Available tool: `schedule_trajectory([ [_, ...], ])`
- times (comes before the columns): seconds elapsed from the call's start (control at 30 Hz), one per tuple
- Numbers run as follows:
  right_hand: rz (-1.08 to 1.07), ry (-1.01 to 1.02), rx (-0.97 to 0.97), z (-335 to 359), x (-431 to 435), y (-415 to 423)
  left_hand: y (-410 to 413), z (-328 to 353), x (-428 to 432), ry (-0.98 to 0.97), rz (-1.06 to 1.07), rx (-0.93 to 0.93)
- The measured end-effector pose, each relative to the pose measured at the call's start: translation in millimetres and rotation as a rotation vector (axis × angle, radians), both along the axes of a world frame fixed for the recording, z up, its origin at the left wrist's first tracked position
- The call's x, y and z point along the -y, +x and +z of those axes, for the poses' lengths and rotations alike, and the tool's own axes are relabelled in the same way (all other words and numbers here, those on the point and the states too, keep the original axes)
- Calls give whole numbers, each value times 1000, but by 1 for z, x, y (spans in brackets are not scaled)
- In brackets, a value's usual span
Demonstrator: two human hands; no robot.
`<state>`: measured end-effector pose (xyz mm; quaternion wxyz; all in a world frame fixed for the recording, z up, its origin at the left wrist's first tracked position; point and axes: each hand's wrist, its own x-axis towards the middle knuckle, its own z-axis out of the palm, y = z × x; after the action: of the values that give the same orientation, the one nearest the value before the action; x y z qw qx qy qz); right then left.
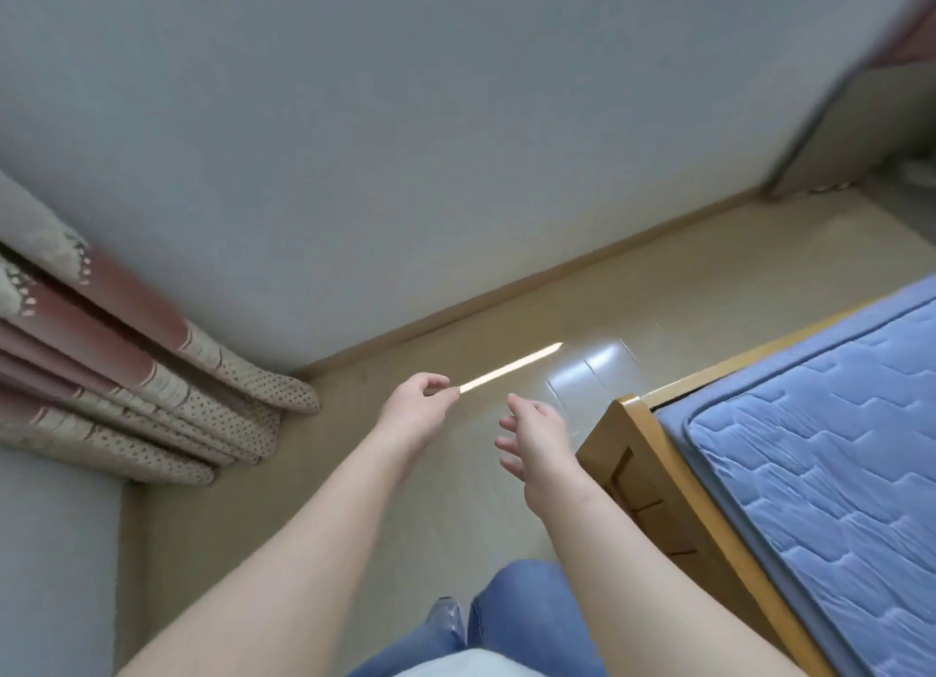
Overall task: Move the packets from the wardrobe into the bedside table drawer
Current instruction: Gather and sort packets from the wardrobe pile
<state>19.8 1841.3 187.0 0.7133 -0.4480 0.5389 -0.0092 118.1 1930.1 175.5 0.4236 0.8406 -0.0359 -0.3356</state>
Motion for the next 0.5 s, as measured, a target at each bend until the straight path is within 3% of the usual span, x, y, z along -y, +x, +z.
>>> schedule_trajectory([
  [0.23, -132, 9, -29, -21, 135, 97, 106, -13, 146, 0, -110, -27],
  [0.5, -202, -14, 10, 0, 311, 202, 205, 5, 330, -37, -207, -34],
])
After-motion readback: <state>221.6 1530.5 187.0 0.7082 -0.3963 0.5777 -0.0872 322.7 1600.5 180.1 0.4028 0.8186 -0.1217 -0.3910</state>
